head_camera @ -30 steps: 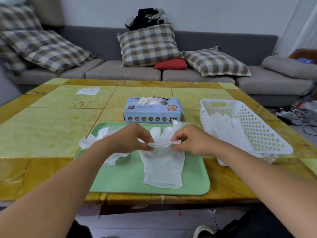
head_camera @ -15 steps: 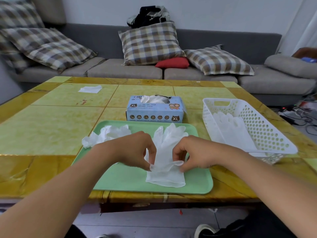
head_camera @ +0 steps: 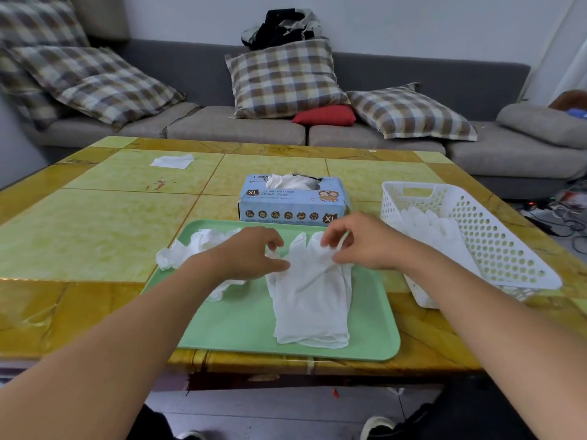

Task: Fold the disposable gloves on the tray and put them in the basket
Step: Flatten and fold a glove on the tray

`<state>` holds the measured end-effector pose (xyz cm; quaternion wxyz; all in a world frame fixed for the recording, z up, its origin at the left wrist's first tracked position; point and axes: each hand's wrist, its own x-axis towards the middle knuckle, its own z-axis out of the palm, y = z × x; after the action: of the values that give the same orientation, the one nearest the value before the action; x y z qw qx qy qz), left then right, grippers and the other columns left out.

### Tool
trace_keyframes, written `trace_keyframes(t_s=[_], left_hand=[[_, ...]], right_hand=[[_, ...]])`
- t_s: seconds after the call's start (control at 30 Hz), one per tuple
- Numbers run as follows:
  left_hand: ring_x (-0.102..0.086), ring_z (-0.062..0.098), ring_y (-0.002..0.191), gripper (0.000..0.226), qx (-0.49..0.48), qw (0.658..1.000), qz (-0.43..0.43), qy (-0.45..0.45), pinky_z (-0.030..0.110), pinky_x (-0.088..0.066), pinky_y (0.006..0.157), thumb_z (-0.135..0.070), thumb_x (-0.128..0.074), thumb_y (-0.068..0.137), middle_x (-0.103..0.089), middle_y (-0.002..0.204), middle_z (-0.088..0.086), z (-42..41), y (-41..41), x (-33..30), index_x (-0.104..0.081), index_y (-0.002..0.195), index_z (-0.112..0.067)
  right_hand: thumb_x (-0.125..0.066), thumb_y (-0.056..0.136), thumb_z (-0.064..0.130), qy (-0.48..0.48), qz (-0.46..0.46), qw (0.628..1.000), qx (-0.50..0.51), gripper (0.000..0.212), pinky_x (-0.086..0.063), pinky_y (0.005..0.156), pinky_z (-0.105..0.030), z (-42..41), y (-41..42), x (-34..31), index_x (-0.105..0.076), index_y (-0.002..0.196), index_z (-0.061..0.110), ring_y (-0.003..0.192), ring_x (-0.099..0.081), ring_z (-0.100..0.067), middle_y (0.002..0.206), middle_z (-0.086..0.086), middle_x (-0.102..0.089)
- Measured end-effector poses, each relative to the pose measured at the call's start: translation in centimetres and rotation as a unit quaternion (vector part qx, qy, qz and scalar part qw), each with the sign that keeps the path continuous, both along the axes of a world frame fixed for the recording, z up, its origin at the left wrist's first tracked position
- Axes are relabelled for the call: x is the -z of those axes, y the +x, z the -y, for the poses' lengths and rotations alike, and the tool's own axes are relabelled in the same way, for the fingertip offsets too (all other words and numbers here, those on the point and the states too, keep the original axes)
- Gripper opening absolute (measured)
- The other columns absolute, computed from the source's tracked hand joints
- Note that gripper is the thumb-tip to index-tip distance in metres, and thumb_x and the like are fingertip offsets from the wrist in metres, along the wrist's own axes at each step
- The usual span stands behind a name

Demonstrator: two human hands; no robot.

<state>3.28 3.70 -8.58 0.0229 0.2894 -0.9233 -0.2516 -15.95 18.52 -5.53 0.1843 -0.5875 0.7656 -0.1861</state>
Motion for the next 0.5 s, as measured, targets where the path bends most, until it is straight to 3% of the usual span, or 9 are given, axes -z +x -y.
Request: trace_keyframes(t_s=[0.07, 0.17, 0.3, 0.4, 0.5], left_hand=[[-0.055, 0.017, 0.111, 0.06, -0.025, 0.999, 0.026, -0.012, 0.027, -0.044, 0.094, -0.046, -0.075, 0.085, -0.056, 0.13, 0.0, 0.3, -1.0, 1.2, -0.057, 0.135, -0.016], [-0.055, 0.019, 0.104, 0.046, -0.042, 0.999, 0.005, -0.005, 0.03, -0.046, 0.087, -0.044, -0.08, 0.082, -0.057, 0.12, 0.002, 0.7, -1.9, 1.8, -0.068, 0.118, -0.019], [-0.053, 0.012, 0.09, 0.023, -0.04, 0.999, -0.035, -0.006, 0.027, -0.041, 0.074, -0.031, -0.083, 0.08, -0.059, 0.102, -0.004, 0.4, -2.1, 1.6, -0.074, 0.097, -0.019], [-0.066, 0.018, 0.076, 0.014, -0.058, 0.995, -0.064, 0.048, 0.031, -0.057, 0.066, -0.021, -0.079, 0.086, -0.063, 0.103, -0.004, 0.7, -1.5, 0.9, -0.071, 0.093, -0.013], [-0.071, 0.022, 0.074, 0.008, -0.066, 0.989, -0.089, 0.098, 0.028, -0.061, 0.06, -0.013, -0.075, 0.089, -0.068, 0.104, -0.003, 1.1, -0.6, 0.0, -0.07, 0.093, -0.008]], right_hand=[[-0.083, 0.077, 0.012, -0.003, -0.067, 0.997, 0.047, 0.046, -0.05, 0.081, -0.028, 1.3, -0.4, 0.8, -0.068, 0.119, 0.025, 0.092, -0.056, -0.008, 0.112, 0.008, -0.06], [-0.085, 0.077, 0.023, 0.071, -0.108, 0.991, 0.034, 0.045, -0.049, 0.093, -0.034, 2.6, -0.4, 2.0, -0.069, 0.118, 0.026, 0.109, -0.052, -0.013, 0.116, 0.008, -0.054], [-0.07, 0.087, 0.019, 0.029, -0.127, 0.991, 0.028, 0.012, -0.053, 0.08, -0.032, 3.3, -0.8, 2.0, -0.077, 0.094, 0.025, 0.095, -0.061, -0.013, 0.104, 0.007, -0.065], [-0.066, 0.089, 0.02, 0.012, -0.144, 0.989, 0.021, 0.011, -0.055, 0.081, -0.035, 3.5, -0.9, 1.5, -0.076, 0.087, 0.025, 0.089, -0.061, -0.012, 0.09, 0.014, -0.063], [-0.067, 0.09, 0.018, -0.007, -0.12, 0.993, 0.017, 0.009, -0.053, 0.074, -0.029, 3.5, -0.9, 0.9, -0.074, 0.091, 0.023, 0.084, -0.062, -0.009, 0.096, 0.009, -0.07]])
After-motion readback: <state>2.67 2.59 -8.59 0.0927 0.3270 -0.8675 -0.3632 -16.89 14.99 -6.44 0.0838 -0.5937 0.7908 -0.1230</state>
